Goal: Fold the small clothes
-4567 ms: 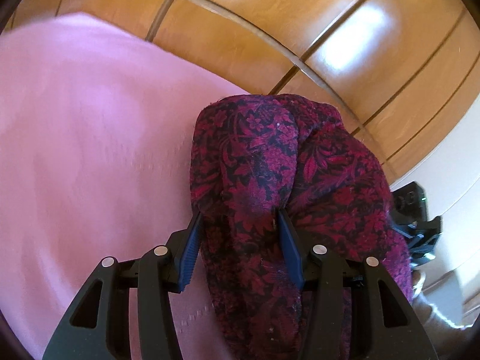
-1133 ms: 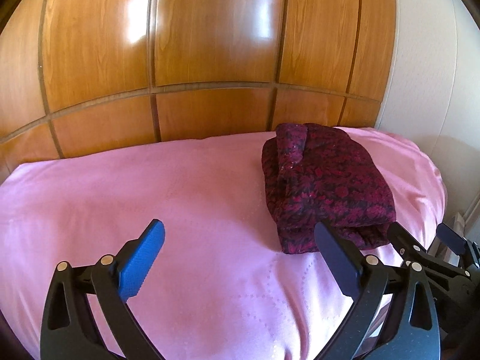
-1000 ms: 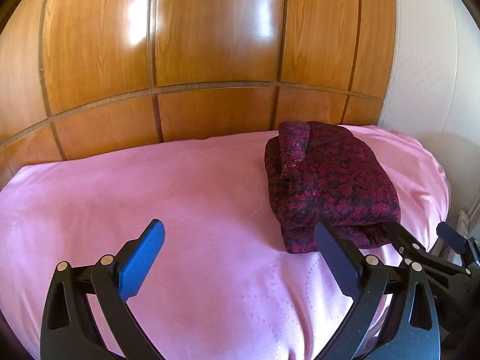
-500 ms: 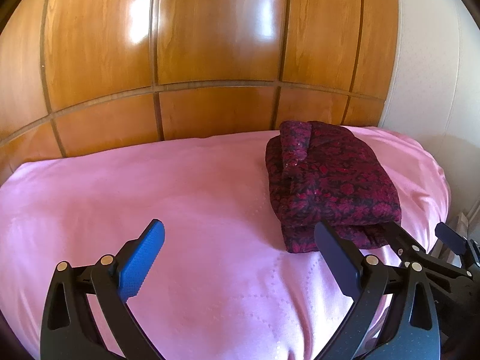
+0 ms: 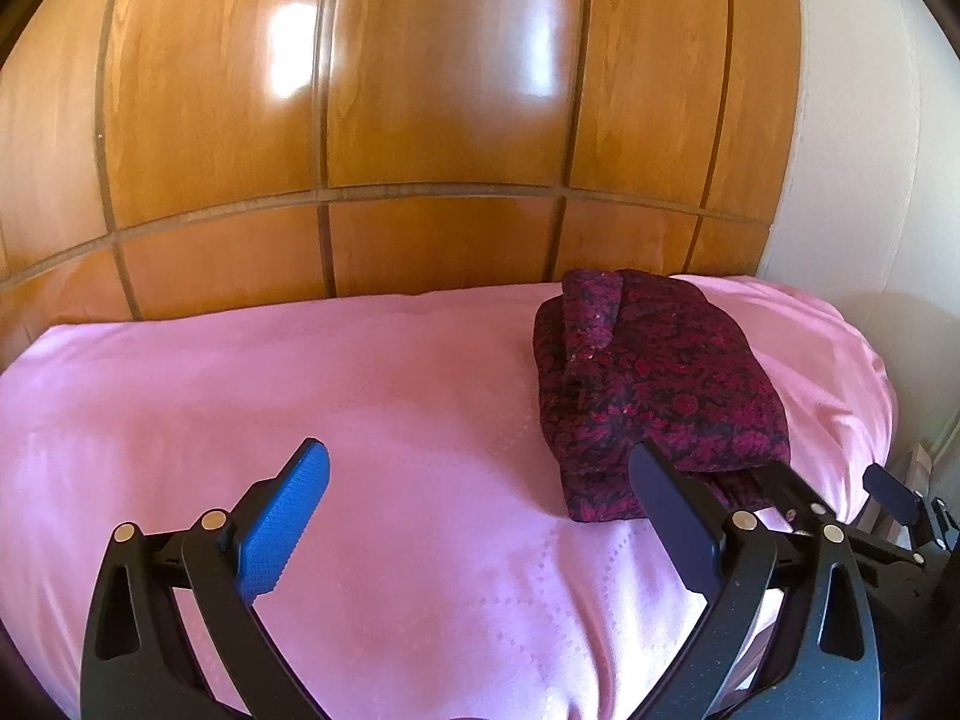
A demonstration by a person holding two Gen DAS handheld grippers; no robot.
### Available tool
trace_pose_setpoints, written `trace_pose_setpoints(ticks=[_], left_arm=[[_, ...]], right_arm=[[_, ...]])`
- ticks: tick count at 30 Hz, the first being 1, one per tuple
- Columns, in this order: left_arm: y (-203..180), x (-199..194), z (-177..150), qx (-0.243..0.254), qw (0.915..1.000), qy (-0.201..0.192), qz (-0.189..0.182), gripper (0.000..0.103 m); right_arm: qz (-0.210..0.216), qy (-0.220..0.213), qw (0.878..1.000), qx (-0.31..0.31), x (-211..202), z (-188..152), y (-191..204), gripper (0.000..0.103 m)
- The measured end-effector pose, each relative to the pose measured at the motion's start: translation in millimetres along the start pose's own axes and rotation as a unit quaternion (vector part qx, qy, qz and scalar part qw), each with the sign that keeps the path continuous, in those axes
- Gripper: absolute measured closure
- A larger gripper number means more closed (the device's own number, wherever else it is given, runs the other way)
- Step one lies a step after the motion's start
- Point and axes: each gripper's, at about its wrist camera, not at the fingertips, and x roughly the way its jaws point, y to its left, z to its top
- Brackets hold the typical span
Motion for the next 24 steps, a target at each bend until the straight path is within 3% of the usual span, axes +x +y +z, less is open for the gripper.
trace_pose_setpoints(ticks=[24], left_arm=[[-1,5,-3,0.005,1.0000,0.006,0.004,0.004]], right_arm=[[0.011,0.019,1.000,-0.001,13,-7,9,0.002]])
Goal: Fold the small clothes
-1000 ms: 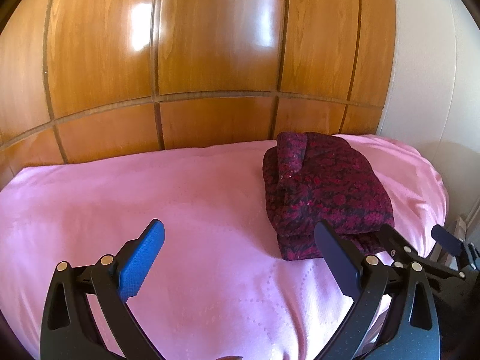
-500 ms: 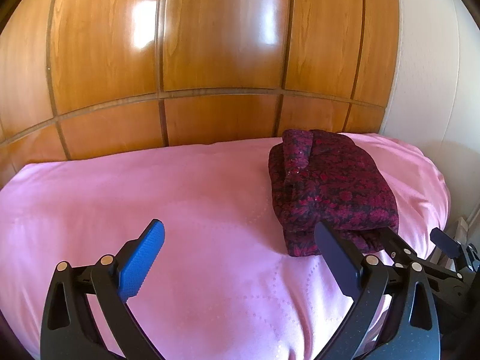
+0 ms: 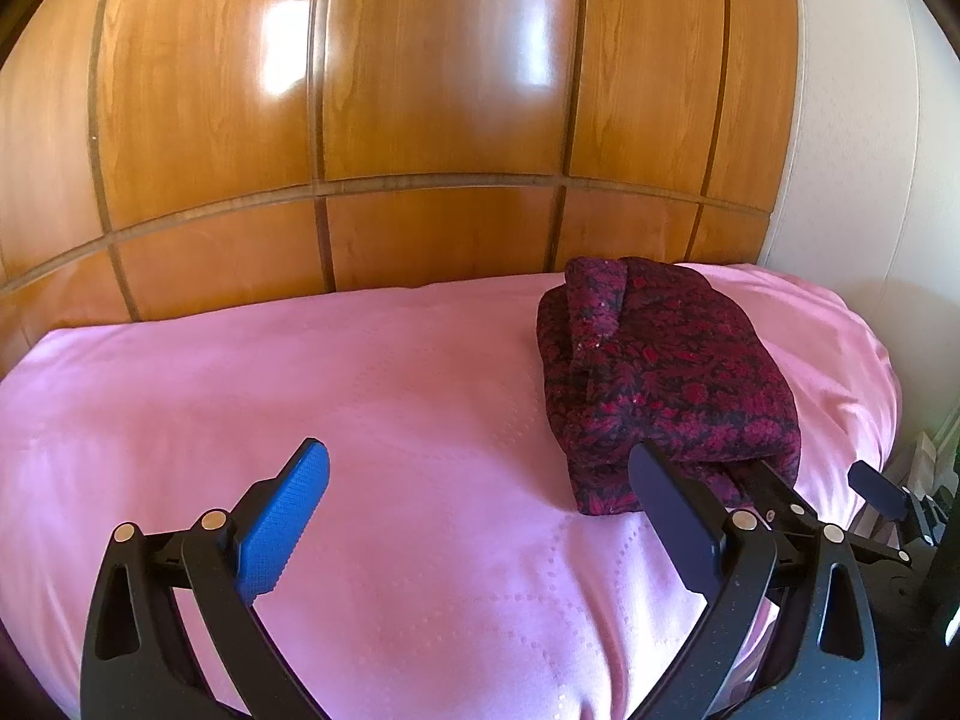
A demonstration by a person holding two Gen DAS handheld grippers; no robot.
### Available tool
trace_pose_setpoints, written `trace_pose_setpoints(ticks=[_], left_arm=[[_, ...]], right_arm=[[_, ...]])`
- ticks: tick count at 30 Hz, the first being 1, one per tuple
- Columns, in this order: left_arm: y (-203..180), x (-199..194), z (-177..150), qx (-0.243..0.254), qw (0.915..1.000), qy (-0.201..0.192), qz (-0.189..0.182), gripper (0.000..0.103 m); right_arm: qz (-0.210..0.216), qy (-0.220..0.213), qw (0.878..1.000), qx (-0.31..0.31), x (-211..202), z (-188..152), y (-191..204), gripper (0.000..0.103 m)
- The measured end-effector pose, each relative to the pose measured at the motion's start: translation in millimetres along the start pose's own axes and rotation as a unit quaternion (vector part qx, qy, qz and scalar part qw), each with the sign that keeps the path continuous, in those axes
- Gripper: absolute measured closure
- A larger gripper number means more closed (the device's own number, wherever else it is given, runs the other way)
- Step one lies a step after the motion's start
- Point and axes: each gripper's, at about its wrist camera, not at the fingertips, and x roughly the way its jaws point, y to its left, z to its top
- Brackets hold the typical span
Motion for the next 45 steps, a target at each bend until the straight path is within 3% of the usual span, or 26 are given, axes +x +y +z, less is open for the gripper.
trace_pose_setpoints(ticks=[4,14,22,25,30,35,41,45], left_arm=[[-2,1,0,0.006,1.0000,-0.004,0.007,0.006],[7,20,-3,-0.018,0.9992,0.034,0.006,0.006],[12,39,-8,-0.020,0.9985,0.049,0.016,0.004],[17,57,-17,-0.018,0.9973,0.070,0.015,0.004],[42,86,-31,-0.042,0.9925,0.113,0.020,0.004],[74,105,-36,-0.059,0.9894,0.117,0.062,0.004],[106,130,-53,-0.075,0.9825,0.140,0.098,0.003],[107,126,-58,-0.079,0.9849,0.120,0.097,0.003]], right_arm=[[0.000,0.005,1.000,-0.002,4,-1,0,0.002],[-0.001,0.001,1.000,0.009,7,7,-13,0.002],[-0.014,0.001,0.998,0.065,25,38,-62,0.002],[-0.028,0.025,0.993,0.115,45,50,-95,0.002],[-0.092,0.057,0.982,0.155,105,69,-153,0.002],[-0.125,0.104,0.969,0.187,178,79,-192,0.002],[-0.138,0.124,0.965,0.187,250,87,-214,0.002],[-0.157,0.122,0.966,0.167,259,88,-214,0.002]])
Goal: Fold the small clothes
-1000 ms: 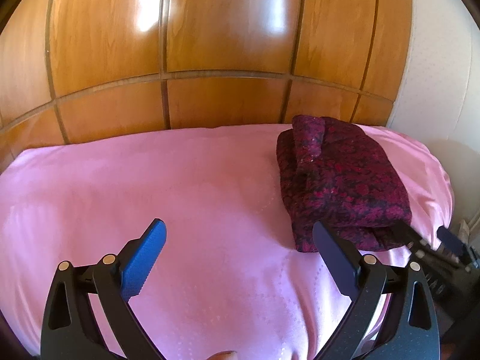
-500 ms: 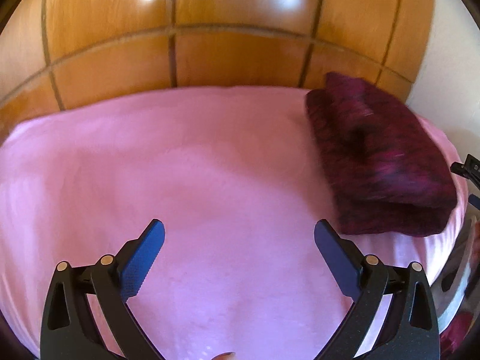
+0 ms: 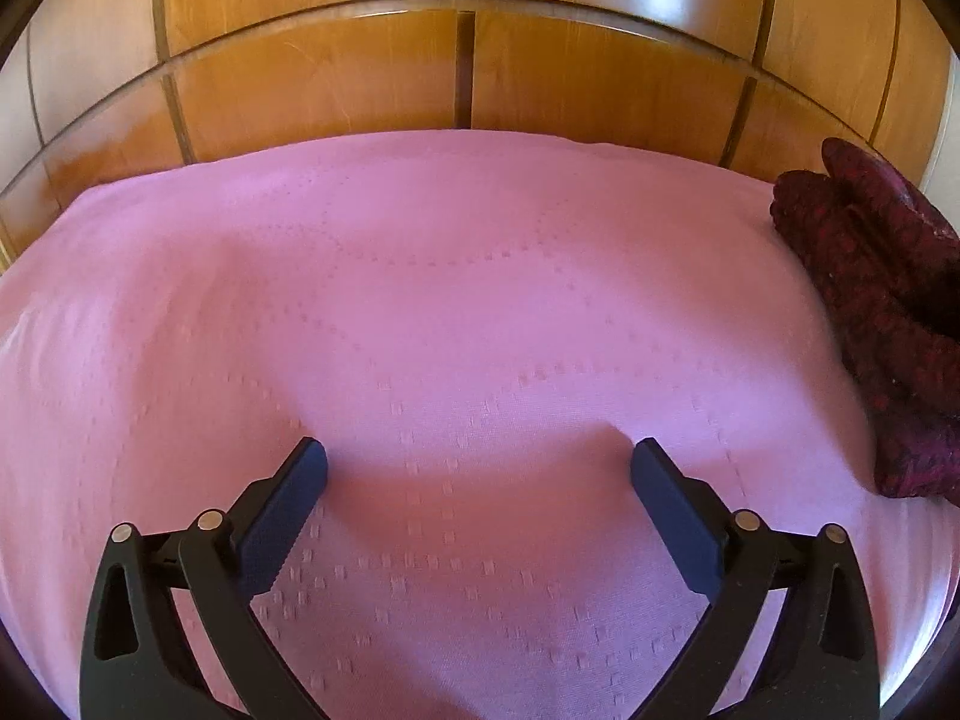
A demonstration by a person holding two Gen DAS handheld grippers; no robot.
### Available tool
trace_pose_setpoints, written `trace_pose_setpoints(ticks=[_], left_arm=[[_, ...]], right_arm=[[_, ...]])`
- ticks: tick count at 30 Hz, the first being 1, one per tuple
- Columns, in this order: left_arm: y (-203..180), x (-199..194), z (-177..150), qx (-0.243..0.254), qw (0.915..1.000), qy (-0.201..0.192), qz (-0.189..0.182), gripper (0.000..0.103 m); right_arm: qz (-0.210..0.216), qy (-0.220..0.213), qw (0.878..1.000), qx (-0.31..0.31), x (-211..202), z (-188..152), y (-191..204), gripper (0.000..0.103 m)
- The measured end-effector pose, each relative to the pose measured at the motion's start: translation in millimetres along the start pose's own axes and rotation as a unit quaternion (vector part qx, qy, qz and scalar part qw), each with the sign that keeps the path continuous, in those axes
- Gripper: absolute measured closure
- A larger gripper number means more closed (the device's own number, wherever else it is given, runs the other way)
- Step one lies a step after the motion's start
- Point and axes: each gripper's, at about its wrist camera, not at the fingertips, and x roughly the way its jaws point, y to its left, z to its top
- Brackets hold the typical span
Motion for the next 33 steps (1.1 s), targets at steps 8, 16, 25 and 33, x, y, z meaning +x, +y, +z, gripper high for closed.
trace_pose_setpoints(ticks=[8,16,25,33], left_arm=[[1,6,3,-0.003,0.9999,-0.004,-0.009,0.003],[2,3,1,-0.006,0.9999,-0.007,-0.012,0.003],[4,4,3,-0.009,0.9998,-0.008,-0.016,0.003],[22,-10,6,-0.032,0.9987,-0.003,-0.041,0.003]], right_arm=[[0.003,-0.002,1.000,-0.001,-2,-3,0,0.002],[0.003,-0.001,1.000,-0.003,1,-1,3,0.002],[0.002,-0.001,1.000,-0.003,1,-2,2,0.002],[0.002,-0.001,1.000,-0.003,1,-2,3,0.002]])
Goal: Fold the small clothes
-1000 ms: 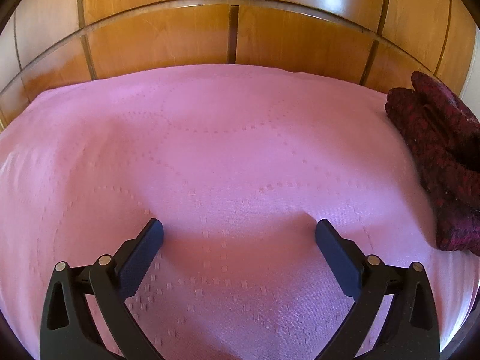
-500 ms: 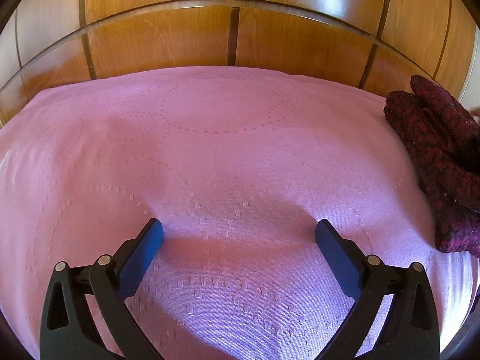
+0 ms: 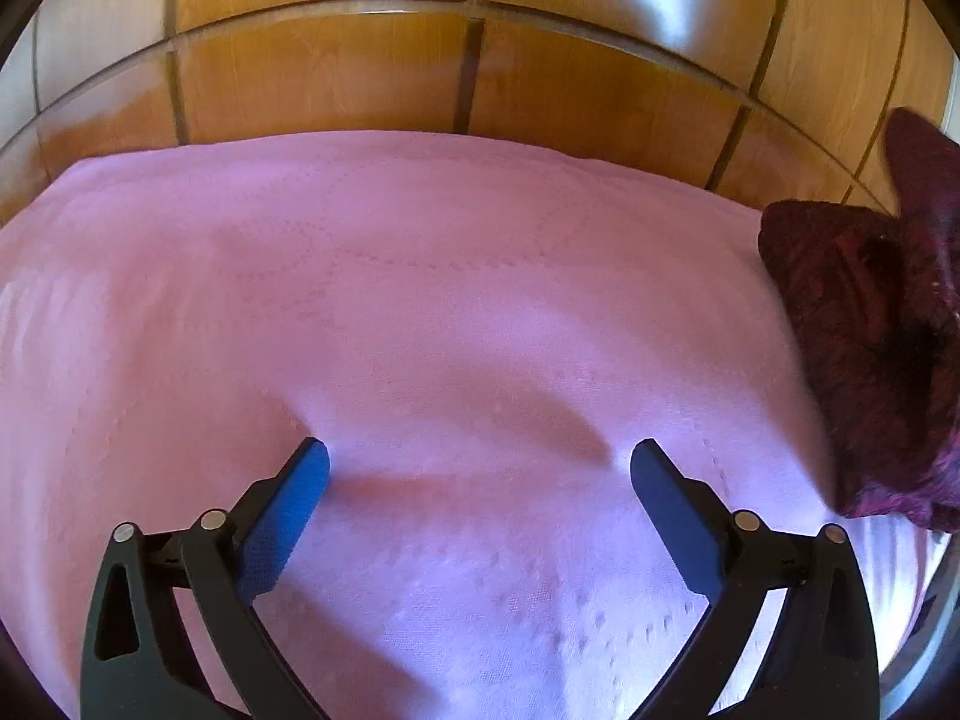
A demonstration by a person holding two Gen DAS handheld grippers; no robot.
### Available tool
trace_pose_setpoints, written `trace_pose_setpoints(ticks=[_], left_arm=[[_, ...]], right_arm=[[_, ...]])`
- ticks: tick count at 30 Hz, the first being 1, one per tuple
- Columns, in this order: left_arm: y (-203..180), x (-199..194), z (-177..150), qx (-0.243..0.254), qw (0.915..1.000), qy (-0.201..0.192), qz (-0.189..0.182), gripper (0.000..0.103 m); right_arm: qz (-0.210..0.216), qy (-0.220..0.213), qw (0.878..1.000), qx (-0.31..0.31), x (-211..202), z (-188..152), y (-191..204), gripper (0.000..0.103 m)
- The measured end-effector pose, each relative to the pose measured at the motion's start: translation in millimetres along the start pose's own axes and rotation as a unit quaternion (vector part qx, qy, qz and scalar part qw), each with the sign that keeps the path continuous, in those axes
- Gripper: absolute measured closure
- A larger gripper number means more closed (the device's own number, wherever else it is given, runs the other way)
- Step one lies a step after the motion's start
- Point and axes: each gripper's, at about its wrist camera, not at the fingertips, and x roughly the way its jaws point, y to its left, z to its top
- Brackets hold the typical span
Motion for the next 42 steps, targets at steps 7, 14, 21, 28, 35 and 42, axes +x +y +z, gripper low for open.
trace_pose_setpoints(ticks=[7,14,21,28,35,42], left_arm=[[54,-56,6,-0.034,0.9965,-0.061,0.047,0.003],[125,-125,22,-0.110,0.9800,-0.144,0.084,0.003],[169,-189,39,-0.167,0.9557,-0.225,0.090,0.003],[200,-228,47,-0.189,0.9353,-0.282,0.100,0.003],[209,-235,42,-0.187,0.9254,-0.300,0.137,0.003],[203,-220,47,-0.188,0.9339,-0.276,0.128,0.003]], right_arm=[[0.000,0.000,1.000,0.000,0,0,0,0.002],[0.000,0.000,1.000,0.000,0,0,0,0.002],[0.000,0.000,1.000,0.000,0,0,0,0.002],[0.000,0.000,1.000,0.000,0,0,0,0.002],[0.000,0.000,1.000,0.000,0,0,0,0.002],[0.000,0.000,1.000,0.000,0,0,0,0.002]])
